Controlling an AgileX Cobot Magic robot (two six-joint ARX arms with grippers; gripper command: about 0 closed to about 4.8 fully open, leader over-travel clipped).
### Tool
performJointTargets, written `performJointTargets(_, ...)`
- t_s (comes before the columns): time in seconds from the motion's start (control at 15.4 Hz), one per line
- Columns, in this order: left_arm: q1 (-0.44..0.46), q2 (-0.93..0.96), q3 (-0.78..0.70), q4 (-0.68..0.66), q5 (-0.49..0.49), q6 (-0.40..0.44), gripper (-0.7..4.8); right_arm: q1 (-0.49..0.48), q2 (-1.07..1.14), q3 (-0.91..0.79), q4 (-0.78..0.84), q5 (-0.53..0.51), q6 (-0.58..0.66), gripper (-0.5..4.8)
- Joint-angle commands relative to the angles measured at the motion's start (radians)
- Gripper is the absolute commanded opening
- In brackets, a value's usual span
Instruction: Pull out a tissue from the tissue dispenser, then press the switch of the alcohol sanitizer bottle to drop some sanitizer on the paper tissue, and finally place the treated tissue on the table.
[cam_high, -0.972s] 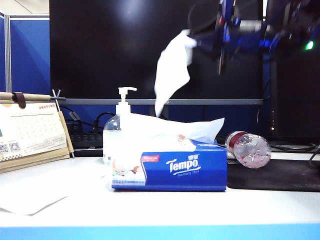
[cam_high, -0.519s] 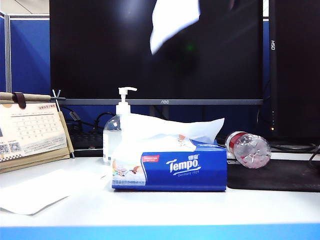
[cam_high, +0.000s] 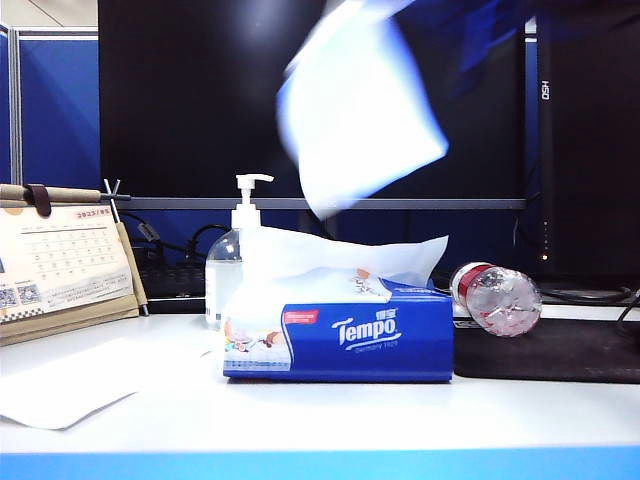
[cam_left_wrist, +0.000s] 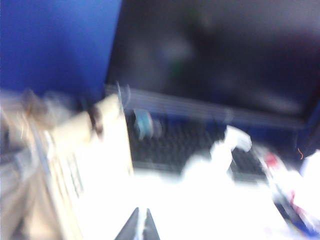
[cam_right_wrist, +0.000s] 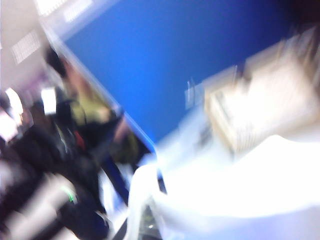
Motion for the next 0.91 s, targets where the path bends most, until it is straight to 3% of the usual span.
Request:
performJointTargets(0.06,0.0,-0.002,-0.025,0.001,0.035,0.014,-0.06,0.27,0.052,0.079,-0.181,0.326,-0.318,-0.01)
performJointTargets(0.13,0.0,-0.002,-0.029,-0.003,0.053,0.015,-0.06,0.33,0.097,0.121,-0.188,0.375,-0.326,-0.01)
performJointTargets(0.26,0.0,-0.002,-0.029,-0.024,0.106,0.033,-0.06,0.369,0.219,0.217,-0.173,0.377,-0.336,-0.01)
performJointTargets(0.52,-0.01,-0.002,-0.029,-0.093,0.105,0.099,-0.06,0.356,0.425,0.313,-0.166,0.381,-0.386,-0.01)
performJointTargets(0.58,-0.021,-0.002,-0.029,-0.093,0.105,0.1,-0.06,0.356,0.436,0.313,-0.166,0.406,-0.388,-0.01)
performJointTargets(0.65,-0.027,-0.002,-0.029,-0.093,0.101,0.103,-0.06,0.355,0.436,0.313,-0.173,0.476,-0.392,0.34)
performJointTargets(0.71,-0.029,-0.002,-0.029,-0.094,0.102,0.103,-0.06,0.352,0.436,0.313,-0.172,0.523,-0.402,2.1)
performJointTargets(0.78,-0.029,-0.002,-0.029,-0.096,0.101,0.104,-0.06,0.348,0.436,0.314,-0.173,0.616,-0.396,4.73)
performJointTargets(0.91,-0.029,-0.002,-0.029,-0.109,0.101,0.118,-0.06,0.334,0.436,0.314,-0.18,0.707,-0.396,4.79)
